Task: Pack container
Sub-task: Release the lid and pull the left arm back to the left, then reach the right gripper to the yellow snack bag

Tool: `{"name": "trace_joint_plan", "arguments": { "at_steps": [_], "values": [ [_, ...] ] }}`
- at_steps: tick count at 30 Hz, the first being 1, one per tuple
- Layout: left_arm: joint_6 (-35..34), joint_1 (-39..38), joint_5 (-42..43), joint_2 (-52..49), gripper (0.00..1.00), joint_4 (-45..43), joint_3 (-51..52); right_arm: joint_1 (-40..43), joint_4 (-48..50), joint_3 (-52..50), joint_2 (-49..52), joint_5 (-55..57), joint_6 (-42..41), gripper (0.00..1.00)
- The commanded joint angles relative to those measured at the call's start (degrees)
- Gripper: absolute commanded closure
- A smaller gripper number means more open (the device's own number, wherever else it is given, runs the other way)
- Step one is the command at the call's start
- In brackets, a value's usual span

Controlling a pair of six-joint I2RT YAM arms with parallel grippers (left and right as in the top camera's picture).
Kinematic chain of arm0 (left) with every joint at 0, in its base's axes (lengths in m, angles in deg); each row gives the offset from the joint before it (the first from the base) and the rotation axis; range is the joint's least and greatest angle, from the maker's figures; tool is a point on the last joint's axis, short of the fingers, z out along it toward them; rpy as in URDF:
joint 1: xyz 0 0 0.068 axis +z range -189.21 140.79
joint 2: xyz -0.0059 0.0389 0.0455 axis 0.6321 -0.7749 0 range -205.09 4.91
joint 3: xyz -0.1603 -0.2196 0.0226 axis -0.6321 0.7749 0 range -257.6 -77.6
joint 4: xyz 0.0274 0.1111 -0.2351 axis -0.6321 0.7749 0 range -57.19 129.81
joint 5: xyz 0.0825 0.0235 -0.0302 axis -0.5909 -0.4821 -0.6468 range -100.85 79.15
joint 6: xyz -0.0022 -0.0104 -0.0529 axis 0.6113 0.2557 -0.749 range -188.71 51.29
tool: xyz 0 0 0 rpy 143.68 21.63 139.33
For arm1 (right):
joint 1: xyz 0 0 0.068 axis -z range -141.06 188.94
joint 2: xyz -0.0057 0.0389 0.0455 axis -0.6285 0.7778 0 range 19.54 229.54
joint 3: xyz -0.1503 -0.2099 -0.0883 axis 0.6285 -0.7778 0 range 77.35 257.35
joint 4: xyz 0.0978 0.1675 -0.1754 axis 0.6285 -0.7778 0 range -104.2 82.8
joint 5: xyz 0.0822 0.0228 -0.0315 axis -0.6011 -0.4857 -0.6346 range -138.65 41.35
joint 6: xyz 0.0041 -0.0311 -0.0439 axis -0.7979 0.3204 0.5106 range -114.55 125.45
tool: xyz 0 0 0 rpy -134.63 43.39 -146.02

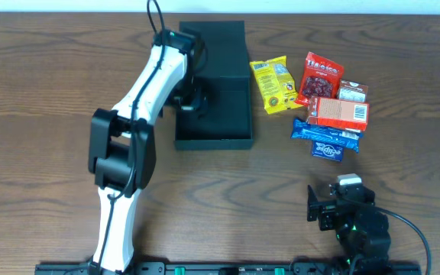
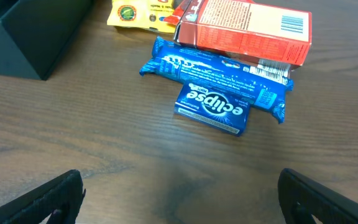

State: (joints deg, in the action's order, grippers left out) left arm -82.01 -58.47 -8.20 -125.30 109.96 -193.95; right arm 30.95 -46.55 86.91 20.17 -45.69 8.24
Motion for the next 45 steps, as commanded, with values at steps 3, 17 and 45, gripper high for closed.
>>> {"name": "trace_joint_plan", "arguments": {
  "at_steps": [3, 17, 45],
  "values": [
    [-1.1, 0.2, 0.4, 9.9, 0.05, -0.5, -8.3, 0.4, -0.1, -0.5, -0.3, 0.0, 0.5, 0.01],
    [4.3, 0.3, -12.0, 23.1, 0.05, -4.2, -9.3, 0.4, -0.1, -0.5, -0.3, 0.0, 0.5, 0.01],
    [4.8, 0.3, -6.8, 23.0, 0.05, -4.1, -9.3, 0.4, 21.6, -0.5, -0.3, -7.6, -61.5, 0.01]
  ]
}}
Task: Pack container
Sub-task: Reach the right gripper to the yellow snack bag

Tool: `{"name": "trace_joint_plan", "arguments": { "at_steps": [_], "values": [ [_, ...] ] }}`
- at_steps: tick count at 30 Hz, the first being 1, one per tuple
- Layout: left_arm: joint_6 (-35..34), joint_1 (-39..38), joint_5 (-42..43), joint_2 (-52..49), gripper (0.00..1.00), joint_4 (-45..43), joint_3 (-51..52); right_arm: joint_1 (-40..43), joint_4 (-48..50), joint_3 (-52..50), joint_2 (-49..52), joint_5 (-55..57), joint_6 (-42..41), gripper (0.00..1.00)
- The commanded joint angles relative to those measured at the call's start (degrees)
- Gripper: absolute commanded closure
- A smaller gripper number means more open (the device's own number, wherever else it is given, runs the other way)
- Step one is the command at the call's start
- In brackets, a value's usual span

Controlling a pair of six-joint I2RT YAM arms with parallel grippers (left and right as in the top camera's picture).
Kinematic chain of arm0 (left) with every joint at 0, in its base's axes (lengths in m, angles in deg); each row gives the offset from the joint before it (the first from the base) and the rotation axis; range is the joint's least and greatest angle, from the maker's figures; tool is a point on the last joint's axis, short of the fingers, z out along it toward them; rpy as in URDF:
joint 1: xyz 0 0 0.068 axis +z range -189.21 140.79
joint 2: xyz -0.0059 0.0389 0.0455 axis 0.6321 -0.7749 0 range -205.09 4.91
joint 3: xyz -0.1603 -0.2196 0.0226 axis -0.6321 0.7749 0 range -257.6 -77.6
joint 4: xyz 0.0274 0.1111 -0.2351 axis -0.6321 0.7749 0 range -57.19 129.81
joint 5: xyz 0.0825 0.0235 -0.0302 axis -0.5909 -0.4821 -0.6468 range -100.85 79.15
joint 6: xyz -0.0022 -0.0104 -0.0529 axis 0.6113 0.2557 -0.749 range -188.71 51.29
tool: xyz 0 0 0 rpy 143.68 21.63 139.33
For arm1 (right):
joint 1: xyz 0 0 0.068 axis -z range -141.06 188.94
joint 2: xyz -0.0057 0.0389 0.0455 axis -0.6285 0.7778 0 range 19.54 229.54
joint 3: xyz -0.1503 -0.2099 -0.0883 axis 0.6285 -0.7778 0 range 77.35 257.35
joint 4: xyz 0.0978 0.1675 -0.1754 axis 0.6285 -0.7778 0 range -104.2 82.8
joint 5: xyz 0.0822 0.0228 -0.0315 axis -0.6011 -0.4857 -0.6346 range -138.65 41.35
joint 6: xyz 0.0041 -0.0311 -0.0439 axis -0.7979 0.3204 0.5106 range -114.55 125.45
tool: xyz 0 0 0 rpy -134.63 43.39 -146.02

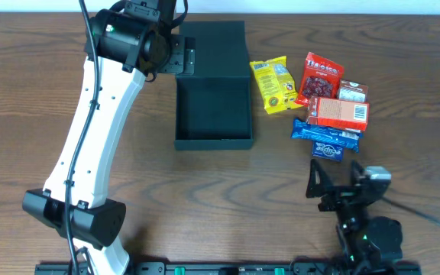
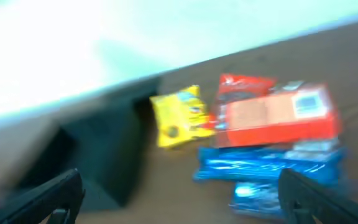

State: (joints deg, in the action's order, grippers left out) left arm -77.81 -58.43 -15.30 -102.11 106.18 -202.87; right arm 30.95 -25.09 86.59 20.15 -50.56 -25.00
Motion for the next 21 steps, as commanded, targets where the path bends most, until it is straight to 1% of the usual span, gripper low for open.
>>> {"name": "trace_joint_plan", "arguments": {
  "at_steps": [1, 3, 5, 6, 8, 11, 12, 14, 16, 19, 21],
  "values": [
    [0.6, 0.2, 0.3, -0.2, 0.05, -0.5, -0.4, 0.4, 0.2, -0.2, -0.3, -2.6, -31.3, 0.01],
    [0.6, 0.2, 0.3, -0.2, 0.05, -0.5, -0.4, 0.4, 0.5, -0.2, -0.3, -2.8, -37.4, 0.01],
    [0.6, 0.2, 0.3, -0.2, 0.05, -0.5, -0.4, 0.4, 1.5, -0.2, -0.3, -2.5, -39.3, 0.01],
    [0.6, 0.2, 0.3, -0.2, 0.05, -0.5, -0.4, 0.5, 3.7, -0.2, -0.3, -2.6, -36.5, 0.01],
    [1.7, 0.2, 0.5, -0.2, 0.05, -0.4, -0.4, 0.5, 9.8, -0.2, 0.1, -2.6, -28.2, 0.01],
    [1.9, 0.3, 0.7, -0.2, 0.05, -0.4, -0.4, 1.1, 18.1, 0.3, 4.4, -2.4, -25.3, 0.01],
    [1.9, 0.3, 0.7, -0.2, 0.05, -0.4, -0.4, 1.6, 19.8, 1.3, 7.8, -2.8, -23.3, 0.01],
    [2.0, 0.3, 0.6, -0.2, 0.05, -0.5, -0.4, 2.2, 20.1, 4.2, 14.2, -4.1, -19.4, 0.01],
    [2.9, 0.5, 0.7, -0.2, 0.05, -0.9, -0.4, 3.3, 20.0, 9.1, 22.9, -6.8, -13.9, 0.01],
    [3.0, 1.4, 0.9, -0.2, 0.05, -1.6, -0.4, 5.0, 18.7, 20.3, 39.1, -12.9, -4.1, 0.01],
    [2.9, 2.1, 0.9, -0.2, 0.05, -1.7, -0.4, 5.6, 15.5, 29.4, 49.6, -15.0, 2.0, 0.01]
  ]
}}
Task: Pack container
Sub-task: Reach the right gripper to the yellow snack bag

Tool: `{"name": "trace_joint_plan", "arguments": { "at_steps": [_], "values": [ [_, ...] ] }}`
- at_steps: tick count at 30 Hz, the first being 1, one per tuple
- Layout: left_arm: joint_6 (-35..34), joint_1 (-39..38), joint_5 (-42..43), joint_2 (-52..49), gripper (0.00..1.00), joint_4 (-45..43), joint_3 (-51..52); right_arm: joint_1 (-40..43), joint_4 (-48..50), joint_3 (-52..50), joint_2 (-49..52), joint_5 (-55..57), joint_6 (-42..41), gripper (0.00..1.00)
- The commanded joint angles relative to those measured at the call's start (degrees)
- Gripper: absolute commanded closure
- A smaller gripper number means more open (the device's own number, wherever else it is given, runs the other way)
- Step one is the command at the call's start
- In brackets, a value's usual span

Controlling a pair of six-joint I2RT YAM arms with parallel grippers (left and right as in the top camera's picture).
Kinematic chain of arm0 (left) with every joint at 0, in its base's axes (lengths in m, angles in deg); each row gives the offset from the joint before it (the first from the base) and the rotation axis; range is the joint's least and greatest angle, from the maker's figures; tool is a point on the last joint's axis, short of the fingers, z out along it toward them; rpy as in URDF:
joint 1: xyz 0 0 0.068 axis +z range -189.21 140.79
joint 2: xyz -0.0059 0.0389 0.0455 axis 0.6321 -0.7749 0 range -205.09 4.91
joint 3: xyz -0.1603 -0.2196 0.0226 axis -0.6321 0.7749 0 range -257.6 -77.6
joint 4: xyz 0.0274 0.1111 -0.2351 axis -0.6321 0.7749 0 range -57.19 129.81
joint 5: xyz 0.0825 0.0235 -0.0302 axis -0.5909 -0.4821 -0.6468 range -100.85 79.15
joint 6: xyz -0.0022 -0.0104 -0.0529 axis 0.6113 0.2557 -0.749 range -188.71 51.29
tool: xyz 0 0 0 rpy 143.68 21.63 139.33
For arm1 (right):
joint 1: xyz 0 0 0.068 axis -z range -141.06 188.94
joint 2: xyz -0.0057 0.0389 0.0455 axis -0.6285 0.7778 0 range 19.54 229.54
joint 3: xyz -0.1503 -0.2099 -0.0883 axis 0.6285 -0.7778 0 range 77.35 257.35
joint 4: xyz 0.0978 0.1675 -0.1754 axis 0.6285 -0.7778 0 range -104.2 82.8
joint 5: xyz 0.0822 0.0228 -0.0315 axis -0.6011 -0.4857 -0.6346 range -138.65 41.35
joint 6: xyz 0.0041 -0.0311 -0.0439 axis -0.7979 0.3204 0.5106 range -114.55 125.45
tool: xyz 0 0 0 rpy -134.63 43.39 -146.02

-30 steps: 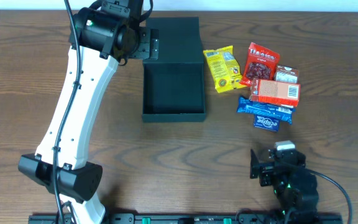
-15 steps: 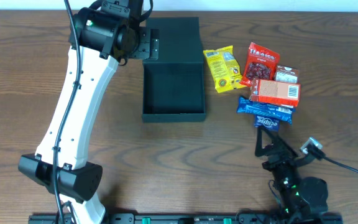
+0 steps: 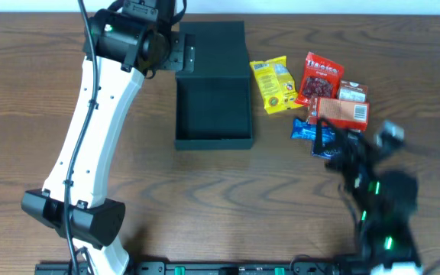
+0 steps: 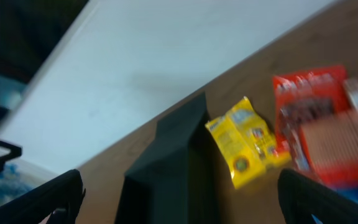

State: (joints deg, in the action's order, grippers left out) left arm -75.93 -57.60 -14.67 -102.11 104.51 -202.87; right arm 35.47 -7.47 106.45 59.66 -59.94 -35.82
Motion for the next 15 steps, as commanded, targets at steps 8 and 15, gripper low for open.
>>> {"name": "trace_joint_plan", "arguments": {
  "at_steps": [8, 15],
  "values": [
    [1.0, 4.4, 0.3, -0.2, 0.05, -0.5, -0.4, 1.1, -21.7, 52.8, 51.3, 2.0, 27.6, 0.01],
    [1.0, 6.4, 0.2, -0.2, 0.05, -2.6, -0.3, 0.1, -38.7, 86.5, 81.4, 6.6, 33.7, 0.01]
  ]
}}
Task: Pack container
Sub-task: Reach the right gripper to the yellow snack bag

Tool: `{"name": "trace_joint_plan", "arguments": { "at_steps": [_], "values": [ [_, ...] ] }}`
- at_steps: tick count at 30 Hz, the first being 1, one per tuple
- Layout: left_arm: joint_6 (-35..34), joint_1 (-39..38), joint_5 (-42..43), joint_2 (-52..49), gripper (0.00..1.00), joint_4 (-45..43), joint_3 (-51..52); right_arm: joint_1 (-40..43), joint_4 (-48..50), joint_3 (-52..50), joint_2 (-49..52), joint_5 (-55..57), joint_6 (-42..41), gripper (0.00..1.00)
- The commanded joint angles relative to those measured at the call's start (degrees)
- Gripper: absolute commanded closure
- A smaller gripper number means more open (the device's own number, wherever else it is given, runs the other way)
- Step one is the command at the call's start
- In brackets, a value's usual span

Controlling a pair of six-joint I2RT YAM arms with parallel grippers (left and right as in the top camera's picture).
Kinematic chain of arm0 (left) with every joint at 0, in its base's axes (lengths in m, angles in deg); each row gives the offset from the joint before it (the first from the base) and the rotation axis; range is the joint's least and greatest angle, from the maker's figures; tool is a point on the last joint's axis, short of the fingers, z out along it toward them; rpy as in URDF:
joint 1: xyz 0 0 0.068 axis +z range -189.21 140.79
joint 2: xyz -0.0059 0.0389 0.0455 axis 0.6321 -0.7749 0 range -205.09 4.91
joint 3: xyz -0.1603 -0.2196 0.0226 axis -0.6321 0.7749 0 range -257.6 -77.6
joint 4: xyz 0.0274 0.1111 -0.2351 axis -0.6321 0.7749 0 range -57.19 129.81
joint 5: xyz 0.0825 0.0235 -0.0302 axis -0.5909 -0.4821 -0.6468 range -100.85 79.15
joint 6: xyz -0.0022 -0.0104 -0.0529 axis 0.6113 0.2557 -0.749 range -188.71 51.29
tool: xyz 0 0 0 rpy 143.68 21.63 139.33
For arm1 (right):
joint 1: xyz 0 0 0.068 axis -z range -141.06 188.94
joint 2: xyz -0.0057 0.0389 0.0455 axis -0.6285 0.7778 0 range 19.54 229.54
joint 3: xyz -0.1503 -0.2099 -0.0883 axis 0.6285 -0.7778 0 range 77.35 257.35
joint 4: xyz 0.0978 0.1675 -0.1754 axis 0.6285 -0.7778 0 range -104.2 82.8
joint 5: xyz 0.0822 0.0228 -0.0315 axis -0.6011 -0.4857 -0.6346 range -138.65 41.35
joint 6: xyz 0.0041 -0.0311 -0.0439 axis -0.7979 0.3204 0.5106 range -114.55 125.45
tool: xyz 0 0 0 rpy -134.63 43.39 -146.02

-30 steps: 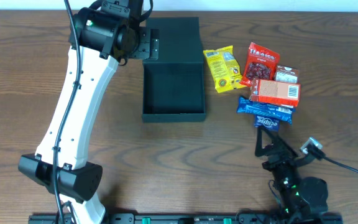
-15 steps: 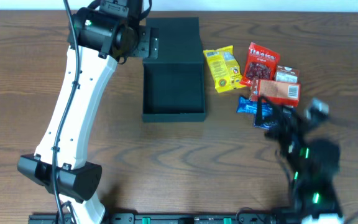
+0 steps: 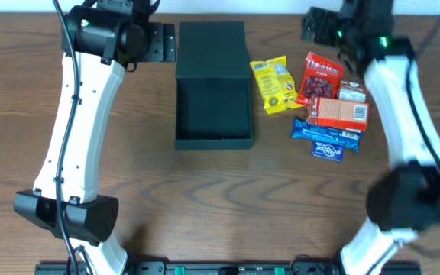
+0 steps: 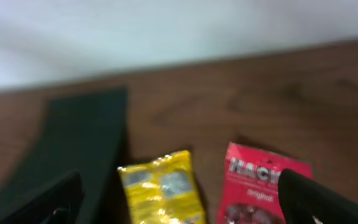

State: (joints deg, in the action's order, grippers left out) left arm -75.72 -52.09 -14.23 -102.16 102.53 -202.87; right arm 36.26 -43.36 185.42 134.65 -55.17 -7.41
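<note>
The black open container (image 3: 212, 84) stands at the table's far middle; the right wrist view catches its end (image 4: 73, 149). To its right lie a yellow packet (image 3: 273, 84) (image 4: 163, 196), a red bag (image 3: 319, 76) (image 4: 260, 186), a red box (image 3: 338, 113), a blue bar (image 3: 325, 134) and a blue gum pack (image 3: 328, 150). My right gripper (image 3: 317, 27) (image 4: 182, 208) hovers at the far edge beyond the red bag, open wide, with nothing between its fingers (image 4: 48, 199). My left gripper (image 3: 157, 42) hangs just left of the container's far left corner; its jaws are not readable.
A small grey-white packet (image 3: 351, 92) lies against the red bag and box. The left arm (image 3: 75, 130) spans the table's left side. The right arm (image 3: 403, 99) runs along the right side past the snacks. A white wall lies beyond the far edge.
My right gripper was over the blue items near the table's right middle and is now at the far edge beyond the red bag. The left gripper has shifted a little to the left.
At first my left gripper was at the container's left wall, and my right gripper stood open and low near the front edge facing the gum. Then the left was at the container's far left corner. The right then stood over the snacks, and now beyond them.
</note>
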Motion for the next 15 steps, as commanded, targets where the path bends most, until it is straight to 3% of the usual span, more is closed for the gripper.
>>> {"name": "trace_joint_plan", "arguments": {
  "at_steps": [1, 9, 15],
  "values": [
    [0.8, 1.1, -0.2, -0.2, 0.05, -0.7, -0.3, -1.0, -4.8, 10.5, 9.1, 1.2, 7.0, 0.01],
    [0.8, 2.8, -0.2, -0.2, 0.05, -0.9, -0.3, -3.5, -12.7, 15.8, 19.4, -4.9, 20.9, 0.01],
    [1.3, 3.0, -0.2, -0.2, 0.05, -1.2, -0.3, -3.6, -16.3, 15.8, 20.6, -7.3, 23.8, 0.01]
  ]
}}
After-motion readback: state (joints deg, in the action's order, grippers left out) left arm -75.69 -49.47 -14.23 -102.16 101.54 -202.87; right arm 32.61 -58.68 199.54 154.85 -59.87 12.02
